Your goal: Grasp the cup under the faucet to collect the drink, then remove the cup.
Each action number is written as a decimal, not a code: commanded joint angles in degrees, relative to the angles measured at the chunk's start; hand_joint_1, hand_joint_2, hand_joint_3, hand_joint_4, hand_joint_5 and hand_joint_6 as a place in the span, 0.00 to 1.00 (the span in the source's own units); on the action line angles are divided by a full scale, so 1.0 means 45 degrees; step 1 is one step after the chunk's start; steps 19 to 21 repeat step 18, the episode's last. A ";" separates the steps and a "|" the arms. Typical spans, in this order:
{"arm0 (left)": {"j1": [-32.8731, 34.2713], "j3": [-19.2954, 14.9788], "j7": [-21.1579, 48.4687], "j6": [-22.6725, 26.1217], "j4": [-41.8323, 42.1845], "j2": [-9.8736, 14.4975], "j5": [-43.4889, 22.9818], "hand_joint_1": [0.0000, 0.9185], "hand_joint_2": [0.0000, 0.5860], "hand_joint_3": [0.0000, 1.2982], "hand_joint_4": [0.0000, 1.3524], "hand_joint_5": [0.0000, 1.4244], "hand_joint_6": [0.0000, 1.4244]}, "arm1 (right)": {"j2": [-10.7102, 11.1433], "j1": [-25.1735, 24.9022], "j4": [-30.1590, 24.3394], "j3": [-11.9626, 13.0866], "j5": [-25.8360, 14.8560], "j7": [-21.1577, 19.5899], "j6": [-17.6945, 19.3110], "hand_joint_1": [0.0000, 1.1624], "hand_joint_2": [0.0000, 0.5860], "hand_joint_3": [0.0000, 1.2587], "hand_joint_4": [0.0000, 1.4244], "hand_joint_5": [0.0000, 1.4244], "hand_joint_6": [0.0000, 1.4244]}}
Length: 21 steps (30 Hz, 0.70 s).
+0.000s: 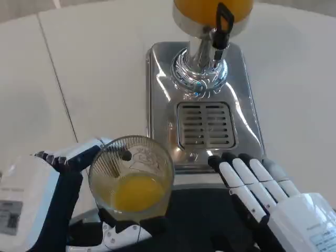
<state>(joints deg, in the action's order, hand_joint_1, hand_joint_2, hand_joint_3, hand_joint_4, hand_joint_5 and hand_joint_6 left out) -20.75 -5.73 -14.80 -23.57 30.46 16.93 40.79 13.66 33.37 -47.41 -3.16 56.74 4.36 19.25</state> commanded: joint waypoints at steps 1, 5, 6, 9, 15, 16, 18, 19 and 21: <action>0.0046 0.0046 -0.0002 -0.0311 0.0322 -0.0121 -0.0070 0.69 0.00 0.87 0.89 1.00 1.00 | -0.0040 -0.0131 0.0032 -0.0013 -0.0186 0.0015 -0.0070 0.10 0.94 0.01 0.00 0.00 0.00; 0.0080 0.0074 0.0021 -0.0280 0.0308 -0.0152 -0.0079 0.69 0.00 0.87 0.89 1.00 1.00 | -0.0102 -0.0130 -0.0040 -0.0066 -0.0158 0.0099 -0.0130 0.10 0.94 0.01 0.00 0.00 0.00; 0.0091 0.0081 0.0031 -0.0267 0.0301 -0.0162 -0.0091 0.69 0.00 0.87 0.89 1.00 1.00 | -0.0113 -0.0114 -0.0066 -0.0080 -0.0142 0.0119 -0.0137 0.10 0.94 0.01 0.00 0.00 0.00; 0.0131 0.0078 0.0049 -0.0255 0.0294 -0.0172 -0.0098 0.69 0.00 0.87 0.89 1.00 1.00 | -0.0134 -0.0058 -0.0132 -0.0113 -0.0107 0.0194 -0.0191 0.10 0.94 0.01 0.00 0.00 0.00; 0.0154 0.0049 0.0060 -0.0253 0.0289 -0.0186 -0.0110 0.69 0.00 0.87 0.89 1.00 1.00 | -0.0149 -0.0017 -0.0216 -0.0119 -0.0122 0.0338 -0.0280 0.09 0.94 0.01 0.00 0.00 0.00; 0.0154 0.0044 0.0063 -0.0250 0.0291 -0.0189 -0.0121 0.69 0.00 0.87 0.89 1.00 1.00 | -0.0151 -0.0022 -0.0234 -0.0114 -0.0139 0.0362 -0.0297 0.09 0.94 0.01 0.00 0.00 0.00; 0.0156 0.0032 0.0054 -0.0246 0.0283 -0.0209 -0.0168 0.69 0.00 0.87 0.89 1.00 1.00 | -0.0156 -0.0035 -0.0262 -0.0107 -0.0160 0.0408 -0.0322 0.09 0.94 0.02 0.00 0.00 0.00; 0.0156 0.0032 0.0054 -0.0246 0.0283 -0.0209 -0.0168 0.69 0.00 0.87 0.89 1.00 1.00 | -0.0156 -0.0035 -0.0262 -0.0107 -0.0160 0.0408 -0.0322 0.09 0.94 0.02 0.00 0.00 0.00; 0.0156 0.0032 0.0054 -0.0246 0.0283 -0.0209 -0.0168 0.69 0.00 0.87 0.89 1.00 1.00 | -0.0156 -0.0035 -0.0262 -0.0107 -0.0160 0.0408 -0.0322 0.09 0.94 0.02 0.00 0.00 0.00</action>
